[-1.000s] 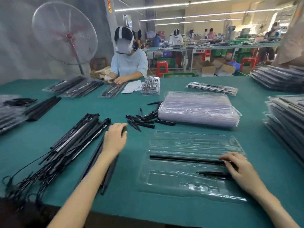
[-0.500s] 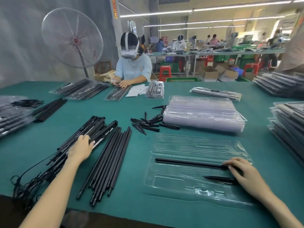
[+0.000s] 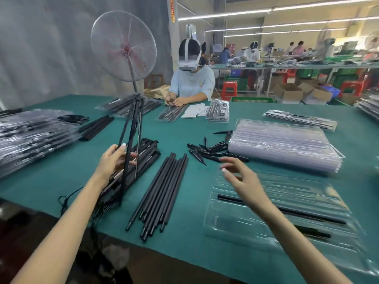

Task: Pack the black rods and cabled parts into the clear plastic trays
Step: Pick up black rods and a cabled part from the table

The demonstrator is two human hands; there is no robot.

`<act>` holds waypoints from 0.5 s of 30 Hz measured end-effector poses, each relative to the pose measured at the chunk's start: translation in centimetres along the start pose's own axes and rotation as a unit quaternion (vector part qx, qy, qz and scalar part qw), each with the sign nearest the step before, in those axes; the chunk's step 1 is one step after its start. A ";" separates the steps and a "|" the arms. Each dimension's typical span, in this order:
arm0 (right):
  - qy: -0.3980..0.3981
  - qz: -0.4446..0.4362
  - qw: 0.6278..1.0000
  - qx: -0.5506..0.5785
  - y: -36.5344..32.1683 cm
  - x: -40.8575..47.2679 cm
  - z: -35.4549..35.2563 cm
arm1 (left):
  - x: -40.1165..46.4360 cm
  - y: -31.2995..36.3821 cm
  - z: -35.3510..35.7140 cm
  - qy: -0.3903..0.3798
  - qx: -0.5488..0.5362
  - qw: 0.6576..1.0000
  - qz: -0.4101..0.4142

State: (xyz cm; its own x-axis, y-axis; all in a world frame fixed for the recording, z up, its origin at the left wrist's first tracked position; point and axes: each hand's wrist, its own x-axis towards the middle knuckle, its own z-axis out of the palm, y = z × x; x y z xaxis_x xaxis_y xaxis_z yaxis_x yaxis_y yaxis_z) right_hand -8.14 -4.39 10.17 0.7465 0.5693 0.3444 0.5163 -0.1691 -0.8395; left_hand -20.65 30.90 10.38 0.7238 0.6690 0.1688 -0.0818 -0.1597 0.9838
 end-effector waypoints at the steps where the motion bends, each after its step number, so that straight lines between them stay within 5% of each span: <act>1: -0.045 0.008 0.997 0.065 -1.4 0.8 2.6 | -0.6 0.3 -0.4 0.000 -0.007 1.000 0.009; 9: -0.263 0.096 0.923 0.266 -9.4 5.5 17.6 | -5.6 3.1 -3.4 -0.052 0.093 0.991 0.078; 12: -0.248 0.158 0.883 0.366 -11.9 6.2 21.2 | -7.3 3.8 -4.5 -0.140 0.165 0.974 0.063; 15: -0.143 0.220 0.870 0.416 -13.5 5.6 23.5 | -8.6 3.5 -6.2 -0.196 0.177 0.964 0.041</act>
State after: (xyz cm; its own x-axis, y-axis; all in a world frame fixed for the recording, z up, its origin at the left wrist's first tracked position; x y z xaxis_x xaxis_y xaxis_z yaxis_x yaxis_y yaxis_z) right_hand -20.77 20.02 13.55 0.5983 0.7941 -0.1070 -0.3658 0.1519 -0.9182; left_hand -31.43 29.05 12.77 0.9340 0.3287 0.1403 0.0389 -0.4836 0.8744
